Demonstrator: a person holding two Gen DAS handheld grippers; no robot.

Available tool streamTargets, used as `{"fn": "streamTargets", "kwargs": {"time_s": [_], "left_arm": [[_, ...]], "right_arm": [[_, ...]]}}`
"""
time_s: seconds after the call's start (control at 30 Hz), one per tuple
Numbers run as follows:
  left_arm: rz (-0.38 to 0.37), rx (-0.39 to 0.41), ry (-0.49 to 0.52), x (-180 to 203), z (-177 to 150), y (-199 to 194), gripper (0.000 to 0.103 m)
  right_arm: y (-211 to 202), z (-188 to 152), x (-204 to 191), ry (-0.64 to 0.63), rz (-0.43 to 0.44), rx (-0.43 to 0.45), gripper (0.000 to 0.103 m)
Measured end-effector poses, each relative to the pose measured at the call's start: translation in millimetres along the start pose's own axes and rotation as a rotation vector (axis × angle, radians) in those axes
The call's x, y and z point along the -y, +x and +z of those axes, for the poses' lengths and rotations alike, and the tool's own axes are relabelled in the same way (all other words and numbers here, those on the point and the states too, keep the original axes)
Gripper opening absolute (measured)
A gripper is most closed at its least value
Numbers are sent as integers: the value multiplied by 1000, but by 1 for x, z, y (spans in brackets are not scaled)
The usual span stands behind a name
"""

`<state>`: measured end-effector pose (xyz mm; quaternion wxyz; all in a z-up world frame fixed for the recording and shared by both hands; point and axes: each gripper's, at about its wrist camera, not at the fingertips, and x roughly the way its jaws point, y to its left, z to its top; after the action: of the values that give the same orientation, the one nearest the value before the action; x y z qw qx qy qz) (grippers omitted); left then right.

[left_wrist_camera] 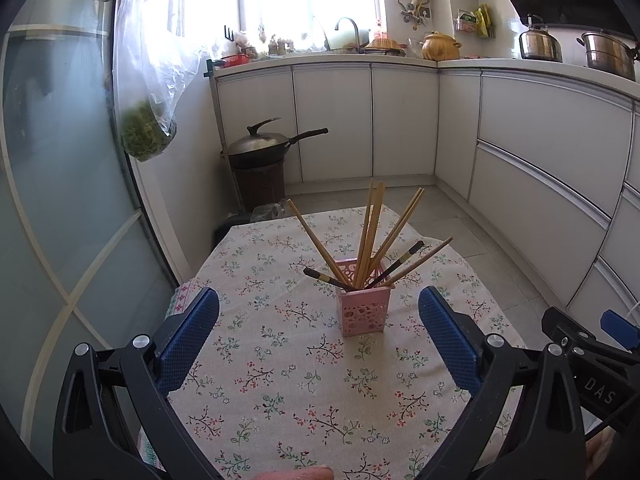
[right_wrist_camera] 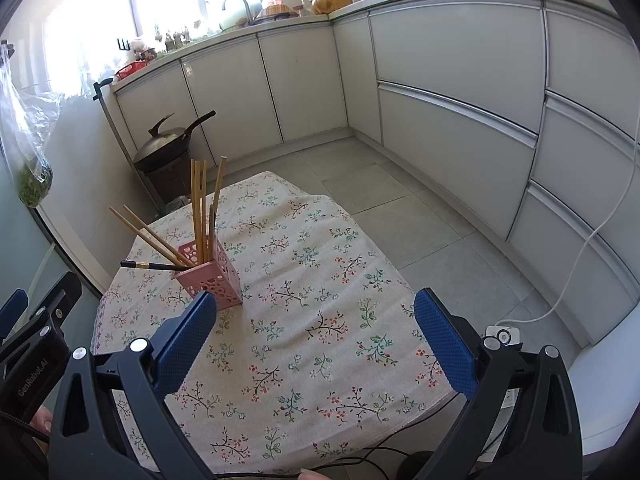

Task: Organize utensils

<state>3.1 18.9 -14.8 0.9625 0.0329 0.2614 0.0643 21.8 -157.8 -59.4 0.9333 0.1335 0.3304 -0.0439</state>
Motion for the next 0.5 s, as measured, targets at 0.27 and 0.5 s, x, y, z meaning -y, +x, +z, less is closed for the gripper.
{"fn": "streamTargets", "kwargs": {"time_s": [0.27, 0.5], "left_arm": [[11, -2, 7, 2, 1, -1, 96], [-1, 25, 54, 9, -1, -5, 93]], "right_arm": [[1, -1, 1, -3, 1, -7, 96], [6, -2, -2, -8, -4, -23, 96]]}}
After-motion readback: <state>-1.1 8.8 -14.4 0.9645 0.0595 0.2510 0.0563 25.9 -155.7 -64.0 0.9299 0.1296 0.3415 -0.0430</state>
